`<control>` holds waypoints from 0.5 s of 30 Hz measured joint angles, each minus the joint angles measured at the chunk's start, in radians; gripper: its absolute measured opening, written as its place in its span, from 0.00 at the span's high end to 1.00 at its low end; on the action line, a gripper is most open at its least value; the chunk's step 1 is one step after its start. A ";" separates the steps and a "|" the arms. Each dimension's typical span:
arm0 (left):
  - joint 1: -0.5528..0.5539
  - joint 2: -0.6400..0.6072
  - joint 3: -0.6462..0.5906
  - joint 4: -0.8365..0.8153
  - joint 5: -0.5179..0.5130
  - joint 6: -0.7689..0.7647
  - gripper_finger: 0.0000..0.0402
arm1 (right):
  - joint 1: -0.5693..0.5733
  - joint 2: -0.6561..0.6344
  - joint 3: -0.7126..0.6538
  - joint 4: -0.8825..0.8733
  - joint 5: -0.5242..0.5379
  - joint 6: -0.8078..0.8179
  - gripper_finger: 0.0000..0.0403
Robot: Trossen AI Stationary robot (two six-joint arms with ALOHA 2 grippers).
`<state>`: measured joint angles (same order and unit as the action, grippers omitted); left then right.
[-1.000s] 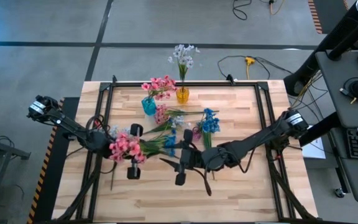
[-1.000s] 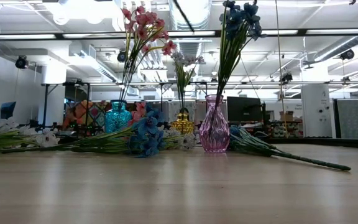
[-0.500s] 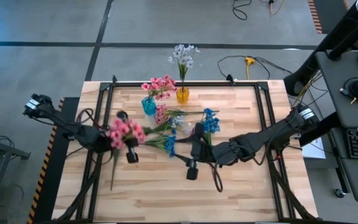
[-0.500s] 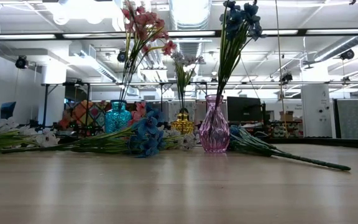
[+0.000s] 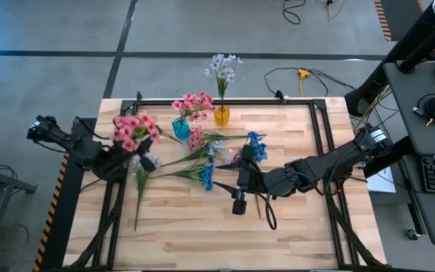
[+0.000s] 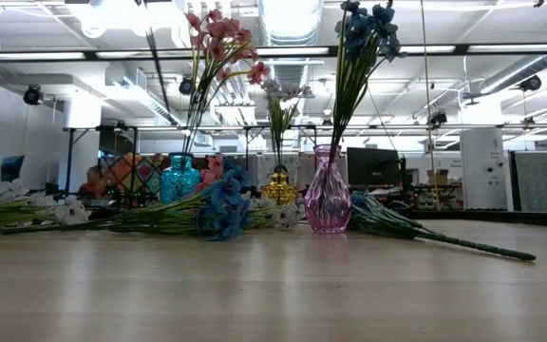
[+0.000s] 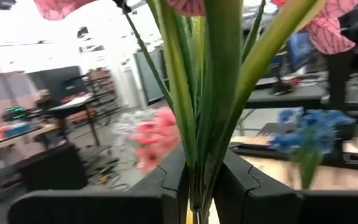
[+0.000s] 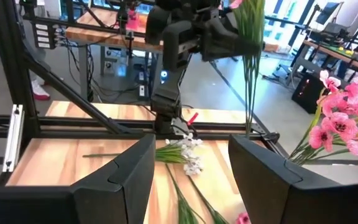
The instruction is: Sort flowers into vase by color
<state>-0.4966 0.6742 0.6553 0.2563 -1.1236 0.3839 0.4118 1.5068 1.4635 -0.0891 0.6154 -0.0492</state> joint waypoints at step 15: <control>0.207 -0.107 0.132 -0.303 0.179 -0.046 0.91 | -0.002 0.000 0.000 -0.003 0.044 -0.031 0.51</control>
<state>-0.2900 0.5676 0.7875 -0.0472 -0.9447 0.3375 0.4096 1.5066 1.4635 -0.0924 0.6590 -0.0803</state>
